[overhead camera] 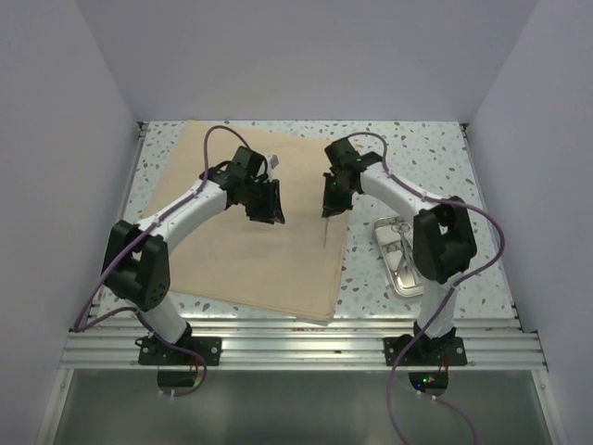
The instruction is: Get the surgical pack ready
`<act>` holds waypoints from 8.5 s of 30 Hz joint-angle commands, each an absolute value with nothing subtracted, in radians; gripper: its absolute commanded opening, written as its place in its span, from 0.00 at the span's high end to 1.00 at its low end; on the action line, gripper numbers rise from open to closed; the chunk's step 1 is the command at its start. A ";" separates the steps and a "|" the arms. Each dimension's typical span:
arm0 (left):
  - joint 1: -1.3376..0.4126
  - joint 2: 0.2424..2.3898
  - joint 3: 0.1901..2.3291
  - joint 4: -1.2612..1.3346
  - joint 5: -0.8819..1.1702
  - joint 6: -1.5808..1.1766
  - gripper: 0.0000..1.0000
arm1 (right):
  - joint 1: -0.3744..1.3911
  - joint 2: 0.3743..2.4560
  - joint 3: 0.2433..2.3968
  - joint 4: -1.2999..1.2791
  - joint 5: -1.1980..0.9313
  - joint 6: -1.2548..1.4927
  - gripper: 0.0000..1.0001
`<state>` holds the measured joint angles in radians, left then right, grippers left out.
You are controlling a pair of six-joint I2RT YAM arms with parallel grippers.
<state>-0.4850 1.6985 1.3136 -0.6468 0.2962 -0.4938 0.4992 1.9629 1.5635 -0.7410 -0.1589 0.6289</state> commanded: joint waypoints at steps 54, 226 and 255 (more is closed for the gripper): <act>-0.328 1.526 1.094 -0.558 0.390 -0.382 0.64 | -0.032 1.930 1.335 -0.740 0.252 0.193 0.64; -0.209 2.146 1.967 -0.910 -0.055 -0.224 1.00 | 0.658 2.198 1.781 -0.650 -0.417 1.111 1.00; -0.190 1.985 1.817 -0.885 -0.153 -0.342 0.50 | 0.488 2.003 1.917 -0.933 -0.141 0.577 0.39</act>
<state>-0.2024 2.0796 1.8854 -0.9218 -0.0818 -0.2745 0.5819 2.0434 1.8683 -0.9222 -0.1932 0.6750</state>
